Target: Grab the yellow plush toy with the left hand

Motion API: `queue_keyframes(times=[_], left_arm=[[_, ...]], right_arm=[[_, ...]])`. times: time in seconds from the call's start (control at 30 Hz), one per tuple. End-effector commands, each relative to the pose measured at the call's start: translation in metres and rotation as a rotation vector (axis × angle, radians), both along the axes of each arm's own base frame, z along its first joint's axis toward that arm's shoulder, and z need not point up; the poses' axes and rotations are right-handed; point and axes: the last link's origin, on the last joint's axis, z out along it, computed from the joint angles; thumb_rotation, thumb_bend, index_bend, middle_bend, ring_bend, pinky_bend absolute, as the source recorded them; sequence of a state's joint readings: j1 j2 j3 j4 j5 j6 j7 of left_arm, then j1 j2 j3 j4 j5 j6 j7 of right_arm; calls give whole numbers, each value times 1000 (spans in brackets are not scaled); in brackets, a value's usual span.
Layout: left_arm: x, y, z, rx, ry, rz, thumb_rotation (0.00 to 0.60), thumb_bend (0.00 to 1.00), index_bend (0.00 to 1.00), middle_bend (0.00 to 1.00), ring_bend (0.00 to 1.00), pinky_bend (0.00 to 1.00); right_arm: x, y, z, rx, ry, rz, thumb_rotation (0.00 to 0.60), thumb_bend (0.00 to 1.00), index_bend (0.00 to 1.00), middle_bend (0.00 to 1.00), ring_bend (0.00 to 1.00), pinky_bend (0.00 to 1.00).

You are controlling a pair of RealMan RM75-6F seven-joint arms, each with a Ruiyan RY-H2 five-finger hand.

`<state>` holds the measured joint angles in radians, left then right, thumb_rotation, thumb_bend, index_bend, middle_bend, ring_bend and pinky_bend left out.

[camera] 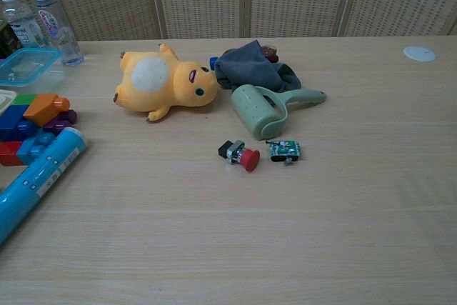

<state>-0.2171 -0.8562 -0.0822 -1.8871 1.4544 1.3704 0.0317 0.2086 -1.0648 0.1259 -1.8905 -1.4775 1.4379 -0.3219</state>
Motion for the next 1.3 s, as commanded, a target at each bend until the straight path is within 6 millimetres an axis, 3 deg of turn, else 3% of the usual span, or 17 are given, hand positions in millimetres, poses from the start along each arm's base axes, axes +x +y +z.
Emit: queue_keyframes(times=[0.03, 0.33, 0.67, 0.83, 1.3], left_arm=[[-1, 1, -3, -16, -4, 4, 474, 273, 0, 0, 0, 0], [-2, 9, -5, -44, -17, 10, 470, 276, 0, 0, 0, 0], [9, 55, -18, -109, 95, -16, 456, 263, 0, 0, 0, 0], [17, 89, -45, -168, 117, -47, 414, 224, 0, 0, 0, 0], [61, 166, -152, -301, 261, -199, 408, 224, 0, 0, 0, 0]], right_arm=[[1, -1, -2, 3, -5, 1, 539, 147, 0, 0, 0, 0], [3, -2, -3, 8, -14, 7, 544, 146, 0, 0, 0, 0], [4, 0, 0, 11, -20, 16, 543, 146, 0, 0, 0, 0], [9, 3, 1, 16, -12, 29, 546, 148, 0, 0, 0, 0], [12, 14, 19, -35, -2, 18, 544, 147, 0, 0, 0, 0]])
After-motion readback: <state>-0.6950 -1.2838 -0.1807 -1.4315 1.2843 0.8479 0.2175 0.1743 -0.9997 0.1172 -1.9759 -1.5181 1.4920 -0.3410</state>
